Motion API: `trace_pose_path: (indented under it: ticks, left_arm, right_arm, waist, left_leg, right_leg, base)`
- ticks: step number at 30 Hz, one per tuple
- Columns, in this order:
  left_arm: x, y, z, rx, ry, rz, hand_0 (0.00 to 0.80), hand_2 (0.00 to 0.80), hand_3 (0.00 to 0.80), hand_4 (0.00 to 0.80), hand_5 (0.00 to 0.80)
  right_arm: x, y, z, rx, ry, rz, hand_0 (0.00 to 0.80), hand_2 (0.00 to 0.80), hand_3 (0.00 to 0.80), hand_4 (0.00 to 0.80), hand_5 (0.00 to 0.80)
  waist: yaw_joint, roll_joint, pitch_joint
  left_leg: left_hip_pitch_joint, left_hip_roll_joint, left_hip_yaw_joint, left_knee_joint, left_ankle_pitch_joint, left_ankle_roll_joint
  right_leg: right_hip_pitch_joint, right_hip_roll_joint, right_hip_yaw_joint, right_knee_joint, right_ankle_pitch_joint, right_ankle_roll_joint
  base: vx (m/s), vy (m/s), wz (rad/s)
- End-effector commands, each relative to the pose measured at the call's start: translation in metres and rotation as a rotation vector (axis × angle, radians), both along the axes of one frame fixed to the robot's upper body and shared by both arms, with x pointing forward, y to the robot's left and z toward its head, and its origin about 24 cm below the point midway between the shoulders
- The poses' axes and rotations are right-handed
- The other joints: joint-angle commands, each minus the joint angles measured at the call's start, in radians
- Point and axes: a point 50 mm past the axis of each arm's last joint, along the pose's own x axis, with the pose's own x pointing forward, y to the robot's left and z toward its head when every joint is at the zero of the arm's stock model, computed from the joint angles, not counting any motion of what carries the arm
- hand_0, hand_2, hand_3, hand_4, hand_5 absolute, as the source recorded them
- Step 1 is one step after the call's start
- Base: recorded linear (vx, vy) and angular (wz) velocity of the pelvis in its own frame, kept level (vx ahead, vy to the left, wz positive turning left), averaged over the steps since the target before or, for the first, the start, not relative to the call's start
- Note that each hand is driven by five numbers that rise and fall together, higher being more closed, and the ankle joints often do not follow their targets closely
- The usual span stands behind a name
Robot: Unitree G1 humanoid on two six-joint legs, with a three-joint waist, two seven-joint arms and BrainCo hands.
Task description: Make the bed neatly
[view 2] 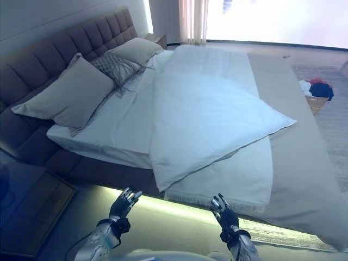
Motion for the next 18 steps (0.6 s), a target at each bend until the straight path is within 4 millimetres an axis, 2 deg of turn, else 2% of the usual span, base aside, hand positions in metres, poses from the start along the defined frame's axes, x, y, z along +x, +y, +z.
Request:
trace_pose_path:
  ticks: [1,11,15,18]
  left_arm:
    - [0.023,0.01,0.032,0.015,-0.206,-0.022,0.0,0.0,0.0,0.0,0.0]
    - [0.017,0.012,0.026,0.019,-0.164,-0.05,0.0,0.0,0.0,0.0,0.0]
    - [0.02,0.01,0.028,-0.026,-0.167,-0.041,0.0,0.0,0.0,0.0,0.0]
    - [0.027,0.006,0.031,-0.052,-0.188,-0.042,0.0,0.0,0.0,0.0,0.0]
  right_arm:
    - [0.021,0.01,0.02,0.026,-0.16,0.011,0.0,0.0,0.0,0.0,0.0]
    - [0.018,0.002,0.018,0.045,-0.132,-0.02,0.0,0.0,0.0,0.0,0.0]
    - [0.017,-0.005,0.017,0.034,-0.123,-0.032,0.0,0.0,0.0,0.0,0.0]
    - [0.022,-0.009,0.016,0.001,-0.109,-0.02,0.0,0.0,0.0,0.0,0.0]
  waist:
    - [0.01,-0.063,0.015]
    - [0.018,-0.068,0.016]
    - [0.011,-0.064,0.016]
    - [0.006,-0.06,0.025]
  left_leg:
    - [-0.035,-0.025,0.009,0.035,0.02,0.005]
    - [-0.034,-0.02,0.01,0.074,0.001,-0.002]
    - [-0.048,-0.002,0.017,0.074,0.016,-0.014]
    - [-0.073,0.008,0.005,0.113,0.029,-0.027]
  right_leg:
    - [0.096,0.055,-0.079,-0.131,0.08,-0.023]
    - [0.116,0.065,-0.096,-0.127,0.066,-0.034]
    - [0.104,0.084,-0.096,-0.125,0.061,-0.047]
    - [0.099,0.1,-0.091,-0.12,0.052,-0.062]
  base:
    - [0.01,0.008,0.07]
    - [0.006,-0.005,0.01]
    - [-0.043,-0.051,0.01]
    - [-0.062,-0.042,0.05]
